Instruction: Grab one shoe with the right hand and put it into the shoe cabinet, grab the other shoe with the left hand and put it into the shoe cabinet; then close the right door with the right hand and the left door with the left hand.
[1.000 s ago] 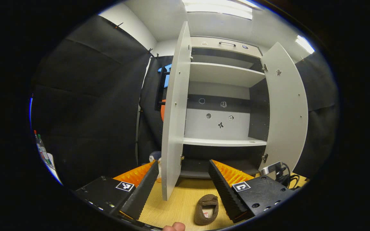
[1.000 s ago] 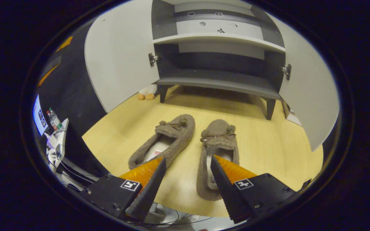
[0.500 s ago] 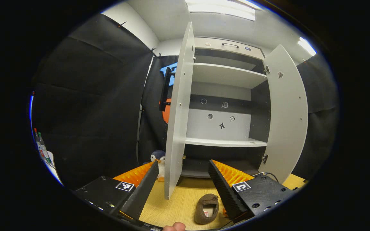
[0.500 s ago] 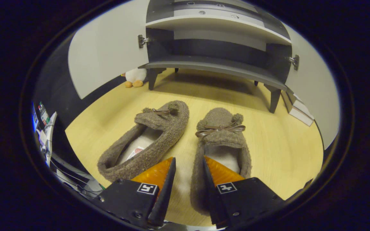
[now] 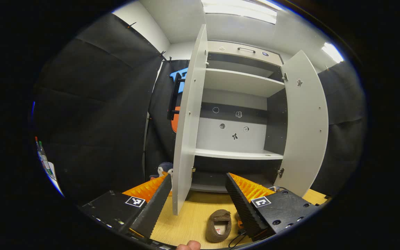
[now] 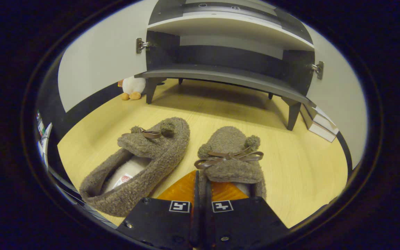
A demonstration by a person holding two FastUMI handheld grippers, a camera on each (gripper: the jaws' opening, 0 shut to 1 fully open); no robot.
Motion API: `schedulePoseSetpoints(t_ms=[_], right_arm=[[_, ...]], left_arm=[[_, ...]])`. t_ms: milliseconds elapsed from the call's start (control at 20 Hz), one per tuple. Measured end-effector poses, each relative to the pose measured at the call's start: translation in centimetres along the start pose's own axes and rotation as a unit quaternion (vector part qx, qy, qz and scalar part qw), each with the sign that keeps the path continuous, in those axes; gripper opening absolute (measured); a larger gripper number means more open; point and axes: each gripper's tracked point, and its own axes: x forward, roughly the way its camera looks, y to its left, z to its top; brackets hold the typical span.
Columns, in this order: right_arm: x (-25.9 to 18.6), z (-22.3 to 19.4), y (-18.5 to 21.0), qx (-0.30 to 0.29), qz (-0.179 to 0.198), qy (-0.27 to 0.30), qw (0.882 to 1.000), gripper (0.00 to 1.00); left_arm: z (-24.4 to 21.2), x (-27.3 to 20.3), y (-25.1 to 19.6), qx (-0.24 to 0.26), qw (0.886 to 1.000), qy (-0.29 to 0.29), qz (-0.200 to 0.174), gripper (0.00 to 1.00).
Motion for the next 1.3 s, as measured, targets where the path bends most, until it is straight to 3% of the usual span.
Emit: schedulePoseSetpoints(t_ms=[250, 300, 450, 500, 600, 700, 750, 800, 850, 950, 1050, 1100, 1150, 1250, 1300], right_arm=[[-2.8, 2.1, -0.7, 0.009, 0.027, -0.049, 0.998, 0.05], [-3.8, 2.7, -1.0, 0.001, 0.027, -0.061, 0.998, 0.05], [-7.4, 5.6, -1.8, 0.01, 0.022, -0.111, 0.994, 0.04], [-9.1, 6.9, -2.0, 0.023, 0.019, -0.134, 0.991, 0.04], [-12.4, 10.1, -1.9, 0.047, 0.023, -0.177, 0.983, 0.03], [-15.6, 14.1, -2.1, 0.046, 0.025, -0.222, 0.974, 0.04], [-17.1, 16.6, -2.4, 0.042, 0.024, -0.247, 0.968, 0.04], [-18.5, 18.9, -2.6, 0.037, 0.023, -0.27, 0.962, 0.04], [-19.7, 21.3, -2.9, 0.033, 0.021, -0.287, 0.957, 0.04], [-21.1, 25.9, -3.6, 0.02, 0.016, -0.308, 0.951, 0.04], [-21.0, 30.7, -4.5, 0.014, 0.004, -0.322, 0.947, 0.04], [-20.6, 33.1, -5.1, 0.013, -0.005, -0.326, 0.945, 0.04], [-20.0, 35.5, -5.4, 0.015, -0.011, -0.327, 0.945, 0.04], [-17.9, 39.1, -6.0, -0.001, -0.024, -0.314, 0.949, 0.04], [-16.6, 40.3, -6.5, -0.009, -0.032, -0.302, 0.953, 0.04]], left_arm=[[0.1, 0.1, 0.1, -0.004, 1.0, -0.006, 0.006, 0.95], [0.0, 0.1, 0.0, -0.007, 1.0, -0.005, 0.002, 0.99], [-0.4, 0.1, -0.1, -0.008, 1.0, -0.002, -0.008, 0.9], [-0.4, 0.2, -0.2, -0.007, 1.0, -0.003, -0.01, 0.95], [-0.3, 0.3, -0.5, -0.008, 1.0, -0.007, -0.018, 0.99], [-0.4, 0.7, -1.5, -0.007, 1.0, -0.009, -0.029, 0.91], [-0.5, 0.8, -1.7, -0.004, 0.999, -0.008, -0.033, 0.99], [-0.5, 0.8, -1.8, 0.0, 0.999, -0.008, -0.035, 0.95], [-0.5, 0.8, -1.8, 0.003, 0.999, -0.009, -0.035, 0.99], [-0.6, 0.7, -2.1, 0.006, 0.999, -0.01, -0.037, 0.95], [-1.0, 0.7, -2.7, 0.002, 0.999, -0.006, -0.04, 0.95], [-1.1, 0.7, -2.6, 0.001, 0.999, -0.003, -0.04, 0.99], [-1.4, 0.7, -2.5, 0.003, 0.999, 0.0, -0.039, 0.95], [-1.5, 0.5, -2.4, 0.007, 0.999, 0.003, -0.04, 0.99], [-1.5, 0.5, -2.5, 0.007, 0.999, 0.003, -0.04, 0.95]])
